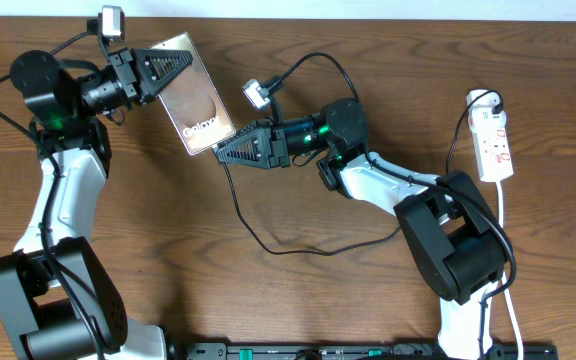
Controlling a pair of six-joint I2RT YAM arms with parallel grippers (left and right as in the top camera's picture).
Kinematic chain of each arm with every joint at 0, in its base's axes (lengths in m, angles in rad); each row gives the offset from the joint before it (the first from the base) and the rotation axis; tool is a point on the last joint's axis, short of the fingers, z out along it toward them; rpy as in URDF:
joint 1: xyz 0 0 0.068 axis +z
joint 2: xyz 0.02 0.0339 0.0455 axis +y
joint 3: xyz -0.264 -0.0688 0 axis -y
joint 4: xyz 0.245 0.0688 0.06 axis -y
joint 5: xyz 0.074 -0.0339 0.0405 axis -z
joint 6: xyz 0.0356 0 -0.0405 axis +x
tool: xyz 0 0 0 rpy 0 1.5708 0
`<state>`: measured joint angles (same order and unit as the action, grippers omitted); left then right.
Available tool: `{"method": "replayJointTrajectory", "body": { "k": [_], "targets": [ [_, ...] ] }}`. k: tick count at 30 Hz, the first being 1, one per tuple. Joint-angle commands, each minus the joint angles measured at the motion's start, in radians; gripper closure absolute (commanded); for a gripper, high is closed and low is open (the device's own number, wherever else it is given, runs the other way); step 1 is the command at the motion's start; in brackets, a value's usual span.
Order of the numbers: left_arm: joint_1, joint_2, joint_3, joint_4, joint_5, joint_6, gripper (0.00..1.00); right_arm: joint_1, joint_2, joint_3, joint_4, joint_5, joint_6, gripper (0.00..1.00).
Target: Plug charger to phone and switch on socket
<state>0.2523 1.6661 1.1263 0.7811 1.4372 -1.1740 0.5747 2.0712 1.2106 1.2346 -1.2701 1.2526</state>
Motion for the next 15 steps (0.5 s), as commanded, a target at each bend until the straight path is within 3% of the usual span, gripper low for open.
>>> {"method": "replayJointTrajectory", "body": {
  "k": [1, 6, 11, 15],
  "targets": [
    [0.000, -0.022, 0.010, 0.005, -0.006, -0.005, 0.93, 0.009, -0.004, 0.016, 0.003, -0.022, -0.012, 0.76],
    [0.000, -0.022, 0.010, 0.005, -0.006, -0.005, 0.93, 0.009, -0.004, 0.016, 0.003, -0.023, -0.012, 0.83],
    [0.000, -0.022, 0.010, 0.005, -0.006, -0.005, 0.93, 0.010, -0.004, 0.016, 0.003, -0.023, -0.011, 0.99],
    [0.000, -0.022, 0.010, 0.005, -0.005, -0.005, 0.92, 0.010, -0.004, 0.016, 0.003, -0.023, -0.012, 0.99]
  ]
}}
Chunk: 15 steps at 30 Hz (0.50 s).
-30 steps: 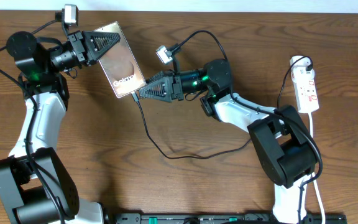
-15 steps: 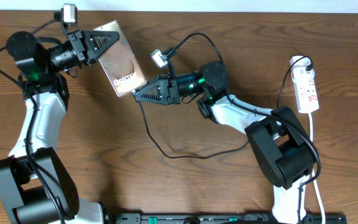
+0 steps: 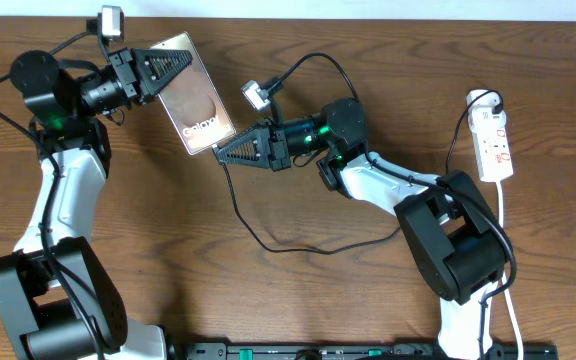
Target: Plug charger to phone and switch on socket
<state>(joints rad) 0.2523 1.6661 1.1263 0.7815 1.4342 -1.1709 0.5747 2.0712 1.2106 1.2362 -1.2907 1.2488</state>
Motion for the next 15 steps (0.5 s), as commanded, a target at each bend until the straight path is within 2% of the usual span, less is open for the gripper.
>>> {"method": "replayJointTrajectory", "body": {
  "k": [1, 9, 15],
  "targets": [
    [-0.001, -0.022, 0.010, 0.005, -0.001, -0.008, 0.93, 0.010, -0.004, 0.016, 0.001, -0.002, -0.008, 0.99],
    [-0.001, -0.022, 0.008, 0.005, 0.071, 0.058, 0.93, 0.010, -0.004, 0.016, 0.002, 0.025, 0.018, 0.99],
    [-0.002, -0.022, 0.007, 0.005, 0.077, 0.060, 0.93, 0.010, -0.004, 0.016, 0.002, 0.047, 0.049, 0.99]
  ]
}}
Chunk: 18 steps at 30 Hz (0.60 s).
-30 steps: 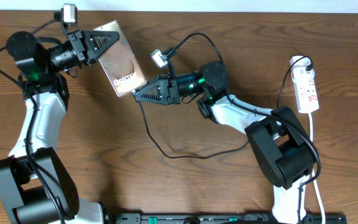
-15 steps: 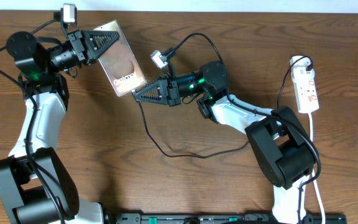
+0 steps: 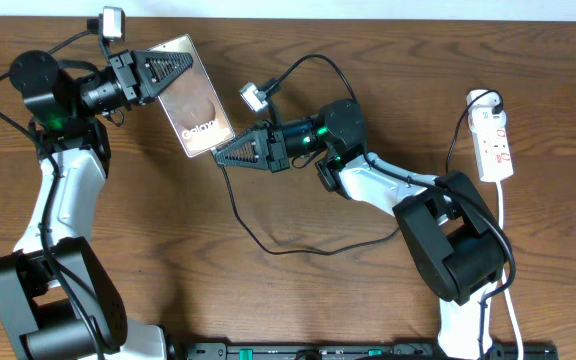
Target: Plug charger to phone and switch on socket
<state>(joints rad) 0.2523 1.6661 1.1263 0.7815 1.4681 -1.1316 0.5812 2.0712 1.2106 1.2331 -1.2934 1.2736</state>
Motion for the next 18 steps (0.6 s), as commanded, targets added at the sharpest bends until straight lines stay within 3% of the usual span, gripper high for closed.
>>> {"method": "replayJointTrajectory", "body": {
  "k": [1, 18],
  "targets": [
    [-0.003, -0.022, 0.007, 0.005, 0.043, 0.021, 0.92, 0.003, -0.004, 0.016, 0.005, 0.051, 0.024, 0.99],
    [-0.031, -0.022, 0.007, 0.005, 0.092, 0.025, 0.93, 0.000, -0.004, 0.016, 0.005, 0.091, 0.024, 0.98]
  ]
}}
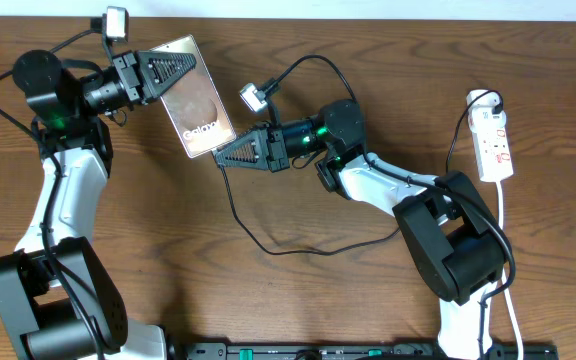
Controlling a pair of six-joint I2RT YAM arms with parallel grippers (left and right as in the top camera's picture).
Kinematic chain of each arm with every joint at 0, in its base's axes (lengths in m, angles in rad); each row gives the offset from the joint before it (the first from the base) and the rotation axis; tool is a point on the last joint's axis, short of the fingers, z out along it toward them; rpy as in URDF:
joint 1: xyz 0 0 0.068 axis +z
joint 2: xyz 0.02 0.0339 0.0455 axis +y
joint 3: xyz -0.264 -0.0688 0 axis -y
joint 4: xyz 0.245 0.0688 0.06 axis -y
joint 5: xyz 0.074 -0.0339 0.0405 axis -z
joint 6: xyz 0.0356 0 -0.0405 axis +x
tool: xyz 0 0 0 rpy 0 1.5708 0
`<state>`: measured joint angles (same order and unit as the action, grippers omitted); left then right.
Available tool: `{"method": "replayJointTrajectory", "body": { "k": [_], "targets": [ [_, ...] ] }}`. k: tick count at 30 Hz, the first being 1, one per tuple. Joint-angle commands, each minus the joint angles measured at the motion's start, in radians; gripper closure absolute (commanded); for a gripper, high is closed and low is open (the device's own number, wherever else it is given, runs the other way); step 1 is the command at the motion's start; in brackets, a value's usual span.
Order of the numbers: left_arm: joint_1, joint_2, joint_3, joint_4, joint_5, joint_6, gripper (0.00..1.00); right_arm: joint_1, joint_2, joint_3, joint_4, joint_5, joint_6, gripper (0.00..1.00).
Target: Plug charger to phone and switch on socket
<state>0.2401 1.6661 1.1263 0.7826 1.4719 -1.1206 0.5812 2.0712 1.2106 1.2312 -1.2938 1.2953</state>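
A gold Galaxy phone (194, 97) is held off the table, tilted, back side up, with my left gripper (176, 66) shut on its upper end. My right gripper (220, 157) sits at the phone's lower right corner, shut on the charger plug, which is hidden between the fingers. The black charger cable (258, 236) runs from that gripper in a loop across the table. A white socket strip (495, 143) with a plug in it and red switches lies at the far right.
A white cable (505, 250) runs from the socket strip down the right edge. Both arm bases stand at the near edge of the wooden table (268, 300). Small white wrist cameras stick up above each gripper.
The phone and my left gripper have shifted very slightly. My right gripper stays at the phone's lower corner with the plug.
Throughout, my left gripper held the tilted phone aloft and my right gripper held the charger plug at its lower end. The right gripper edged a little left and toward the phone's corner, and both stand nearly the same now.
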Motion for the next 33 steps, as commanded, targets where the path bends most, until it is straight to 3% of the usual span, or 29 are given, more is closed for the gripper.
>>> {"method": "replayJointTrajectory", "body": {
  "k": [1, 21, 24, 30, 33],
  "targets": [
    [-0.019, -0.022, 0.007, 0.004, 0.090, 0.014, 0.93, 0.000, -0.004, 0.016, 0.007, 0.092, 0.002, 0.98],
    [-0.019, -0.022, 0.007, 0.004, 0.099, 0.014, 0.93, -0.019, -0.004, 0.016, 0.008, 0.079, 0.001, 0.98],
    [-0.019, -0.022, 0.007, 0.004, 0.098, 0.014, 0.93, -0.019, -0.004, 0.016, 0.012, 0.068, -0.003, 0.75],
    [-0.019, -0.022, 0.007, 0.004, 0.098, 0.014, 0.93, -0.019, -0.004, 0.016, 0.048, 0.038, -0.002, 0.01],
    [-0.016, -0.022, 0.007, 0.004, 0.098, 0.019, 0.93, -0.023, -0.004, 0.016, 0.048, 0.038, -0.002, 0.01]
  ]
}}
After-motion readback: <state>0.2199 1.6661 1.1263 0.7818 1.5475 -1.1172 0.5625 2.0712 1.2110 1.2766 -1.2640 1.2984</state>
